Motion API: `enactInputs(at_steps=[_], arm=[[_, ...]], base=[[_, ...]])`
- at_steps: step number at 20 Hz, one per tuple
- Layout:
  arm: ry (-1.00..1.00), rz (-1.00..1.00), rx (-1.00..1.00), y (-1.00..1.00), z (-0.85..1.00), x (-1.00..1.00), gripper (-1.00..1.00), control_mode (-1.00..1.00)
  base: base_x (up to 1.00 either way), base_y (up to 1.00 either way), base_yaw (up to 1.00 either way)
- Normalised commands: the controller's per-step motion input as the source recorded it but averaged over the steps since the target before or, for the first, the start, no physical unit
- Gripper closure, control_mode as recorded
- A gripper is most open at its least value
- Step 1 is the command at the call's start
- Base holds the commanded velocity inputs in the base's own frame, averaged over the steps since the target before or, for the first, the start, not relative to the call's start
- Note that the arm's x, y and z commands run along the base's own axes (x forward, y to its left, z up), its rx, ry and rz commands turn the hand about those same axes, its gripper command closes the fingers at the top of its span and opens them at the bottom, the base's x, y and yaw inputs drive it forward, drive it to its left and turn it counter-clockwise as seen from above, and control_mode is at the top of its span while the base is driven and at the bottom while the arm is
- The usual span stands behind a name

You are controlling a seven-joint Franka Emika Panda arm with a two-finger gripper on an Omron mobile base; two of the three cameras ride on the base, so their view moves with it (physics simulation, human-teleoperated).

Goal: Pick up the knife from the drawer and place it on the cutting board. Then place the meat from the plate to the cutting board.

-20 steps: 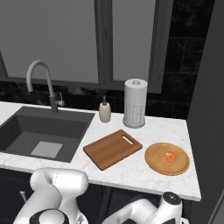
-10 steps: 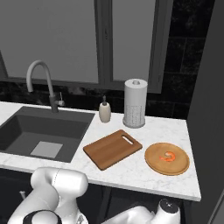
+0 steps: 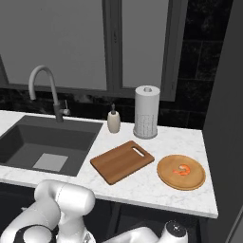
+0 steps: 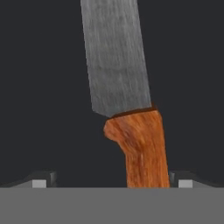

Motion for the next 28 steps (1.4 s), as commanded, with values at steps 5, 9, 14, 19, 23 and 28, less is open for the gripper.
enactInputs(at_steps=[5, 9, 14, 19, 23, 28], arm=[[0.0, 0.01, 0.02, 0.04, -0.02, 0.0, -1.0, -1.0], [0.0, 0.05, 0.04, 0.0, -0.03, 0.0, -1.0, -1.0], [0.0, 0.05, 0.0, 0.0, -0.46, -0.01, 1.0, -1.0], [0.0, 0.04, 0.05, 0.04, -0.25, -0.03, 1.0, -1.0], [0.0, 0.0, 0.02, 0.18, 0.0, -0.11, 1.0, -1.0], [0.0, 0.0, 0.0, 0.23, 0.27, -0.22, 1.0, -1.0]], base=[[0.0, 0.0, 0.0], [0.0, 0.0, 0.0], [0.0, 0.0, 0.0], [0.0, 0.0, 0.0], [0.0, 0.0, 0.0], [0.0, 0.0, 0.0]])
